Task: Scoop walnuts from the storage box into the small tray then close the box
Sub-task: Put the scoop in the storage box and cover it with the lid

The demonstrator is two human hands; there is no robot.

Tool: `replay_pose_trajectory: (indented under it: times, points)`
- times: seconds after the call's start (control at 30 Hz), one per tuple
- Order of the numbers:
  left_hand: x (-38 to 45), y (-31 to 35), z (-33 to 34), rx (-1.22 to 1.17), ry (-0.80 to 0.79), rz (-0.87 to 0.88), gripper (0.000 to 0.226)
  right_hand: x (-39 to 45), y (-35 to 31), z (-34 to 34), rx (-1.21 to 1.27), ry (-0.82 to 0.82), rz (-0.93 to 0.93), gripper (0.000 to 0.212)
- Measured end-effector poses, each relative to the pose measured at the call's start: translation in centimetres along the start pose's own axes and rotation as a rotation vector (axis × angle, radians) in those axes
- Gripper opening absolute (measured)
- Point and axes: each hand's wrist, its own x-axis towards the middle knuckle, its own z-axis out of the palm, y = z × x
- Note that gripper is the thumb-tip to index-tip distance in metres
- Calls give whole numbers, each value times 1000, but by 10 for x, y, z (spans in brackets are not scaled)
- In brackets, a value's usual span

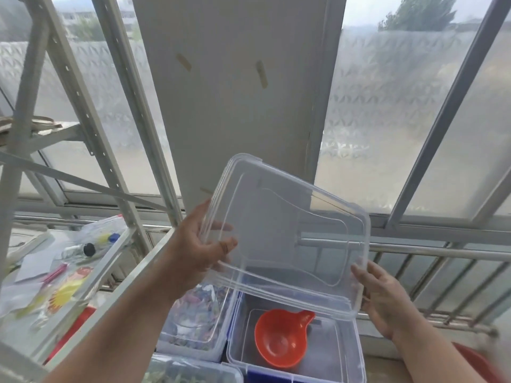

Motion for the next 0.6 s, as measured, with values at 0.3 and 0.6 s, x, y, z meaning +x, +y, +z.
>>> replay_pose_trajectory:
  times: [0.3, 0.6]
  points:
    - [11, -121, 41, 449, -62, -278, 48, 7, 56, -25, -379, 185, -103, 14]
    - [2, -225, 84, 580, -222, -589, 77, 28, 145, -62, -663, 270, 94, 13]
